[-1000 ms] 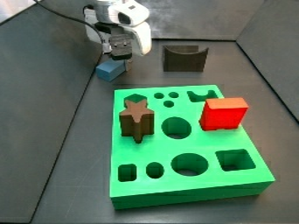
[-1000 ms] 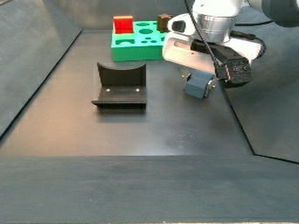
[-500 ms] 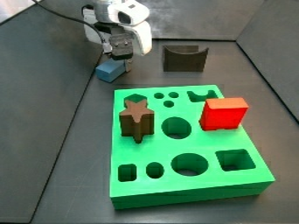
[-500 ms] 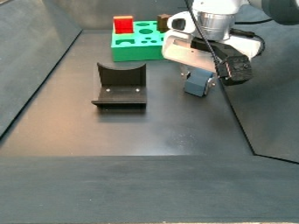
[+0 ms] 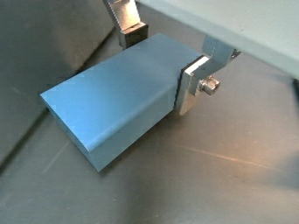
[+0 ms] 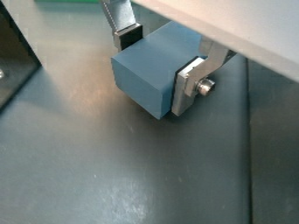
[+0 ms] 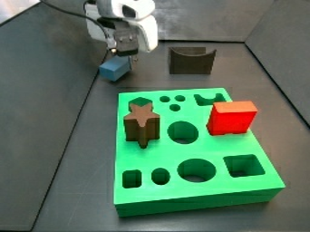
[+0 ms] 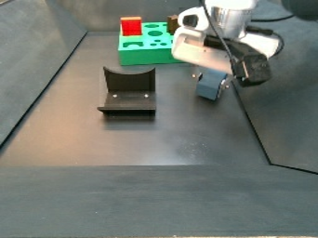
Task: Pick up the rectangle object. Move up. Place the rectangle object on the fixture. Regrasp the rectangle object. Move to above the board. Insert the rectangle object.
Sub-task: Move up, then place the rectangle object on the fixture.
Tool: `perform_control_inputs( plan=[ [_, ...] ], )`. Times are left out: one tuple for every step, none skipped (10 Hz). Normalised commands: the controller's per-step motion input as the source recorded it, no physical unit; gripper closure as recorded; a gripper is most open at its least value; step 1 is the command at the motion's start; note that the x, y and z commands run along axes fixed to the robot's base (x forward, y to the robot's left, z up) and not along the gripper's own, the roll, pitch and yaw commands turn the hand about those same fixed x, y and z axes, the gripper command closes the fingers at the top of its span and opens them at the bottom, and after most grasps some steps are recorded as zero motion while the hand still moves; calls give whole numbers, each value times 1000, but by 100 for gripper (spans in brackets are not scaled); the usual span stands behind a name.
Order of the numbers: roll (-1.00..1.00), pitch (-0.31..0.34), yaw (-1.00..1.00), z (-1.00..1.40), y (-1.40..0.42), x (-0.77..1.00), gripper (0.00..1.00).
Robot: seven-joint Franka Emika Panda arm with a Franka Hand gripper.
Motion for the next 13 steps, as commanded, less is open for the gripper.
perform_control_inputs(
  plan=[
    [4,35,-22,624,-35,-16,100],
    [9,43,-21,541,-23,-17,100],
    [20,50,-24,365,-10,-16,100],
    [28,47,-24,228,-2,-15,100],
    [0,0,0,1000,0,0,100],
    [4,-6,2,1000,1,1,100],
    [6,15,0,1000,3,-10,100],
    [11,25,-2,1000,5,-15,100],
    [20,32,-7,1000,8,-16,100],
    [27,36,-10,1000,11,-20,100],
    [34,38,-14,1000,14,-25,100],
    [42,39,-17,1000,18,-28,100],
    [49,43,-17,937,20,-29,100]
  ],
)
